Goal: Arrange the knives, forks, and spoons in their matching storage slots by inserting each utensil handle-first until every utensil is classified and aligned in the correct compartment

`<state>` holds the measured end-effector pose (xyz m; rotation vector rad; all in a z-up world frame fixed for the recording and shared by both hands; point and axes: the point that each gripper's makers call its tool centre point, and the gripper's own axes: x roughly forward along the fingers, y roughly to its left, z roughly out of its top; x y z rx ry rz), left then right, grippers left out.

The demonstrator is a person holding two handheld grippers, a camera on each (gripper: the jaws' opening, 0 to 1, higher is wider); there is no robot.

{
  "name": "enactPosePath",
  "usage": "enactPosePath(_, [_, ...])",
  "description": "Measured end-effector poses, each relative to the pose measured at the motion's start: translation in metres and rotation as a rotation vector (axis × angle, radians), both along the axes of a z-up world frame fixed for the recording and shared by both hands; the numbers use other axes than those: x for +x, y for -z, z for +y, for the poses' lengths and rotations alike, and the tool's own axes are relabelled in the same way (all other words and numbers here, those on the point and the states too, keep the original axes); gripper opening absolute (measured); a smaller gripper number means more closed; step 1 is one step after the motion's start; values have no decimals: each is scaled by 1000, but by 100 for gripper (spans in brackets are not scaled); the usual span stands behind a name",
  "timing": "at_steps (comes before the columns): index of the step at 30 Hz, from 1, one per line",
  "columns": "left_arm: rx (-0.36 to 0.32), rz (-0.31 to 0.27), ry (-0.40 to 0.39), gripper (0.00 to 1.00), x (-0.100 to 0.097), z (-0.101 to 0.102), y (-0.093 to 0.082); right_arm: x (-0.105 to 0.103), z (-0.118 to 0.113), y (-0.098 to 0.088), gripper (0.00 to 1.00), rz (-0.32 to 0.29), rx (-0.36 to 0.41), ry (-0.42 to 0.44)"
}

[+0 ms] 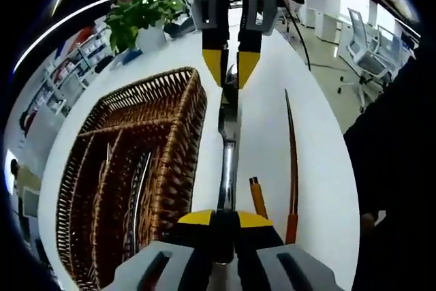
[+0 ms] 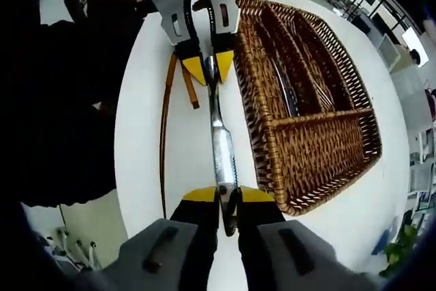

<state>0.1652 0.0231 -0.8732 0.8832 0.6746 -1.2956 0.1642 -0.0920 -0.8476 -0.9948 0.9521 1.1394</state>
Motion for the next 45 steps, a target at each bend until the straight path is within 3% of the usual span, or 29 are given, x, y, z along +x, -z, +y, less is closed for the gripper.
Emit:
enactPosePath(11, [-10, -67, 63, 9, -1, -13, 0, -1, 7, -8, 7, 14, 13, -4])
enactPosePath(16, [-5, -33, 38, 7, 0, -11, 1, -5, 8, -5, 8, 32, 31, 2])
enactPosePath(19, [-15, -30, 31, 6, 0, -9, -2, -3, 7, -3, 8, -18, 40, -35])
enactPosePath(27, [-34, 7, 28, 5, -2, -11, -7, -3, 6, 7, 9, -68, 60, -74])
enactPosePath(31, [-49, 0, 30, 5, -1, -13, -10, -3, 10, 9, 17, -75, 90, -66])
enactPosePath(34, [-52, -3, 36, 5, -1, -14, -11, 0, 17, 16, 28, -135, 97, -109])
enactPosePath(36, [-60, 4, 36, 5, -2, -16, -13, 5, 26, 15, 30, -205, 121, -156])
enactPosePath(39, [-78, 19, 40, 5, -5, -19, -17, 6, 34, 16, 24, -254, 144, -164])
enactPosePath(41, [-91, 33, 43, 5, -7, -21, -20, 6, 36, 18, 10, -310, 112, -242])
enactPosePath(42, [-97, 36, 35, 5, -6, -21, -21, 6, 37, 18, 10, -336, 103, -286])
enactPosePath(43, [-94, 39, 35, 5, -6, -19, -20, 5, 33, 16, 10, -336, 125, -233])
enactPosePath(45, [-89, 43, 35, 6, -6, -16, -16, 10, 40, 9, 8, -334, 191, -223])
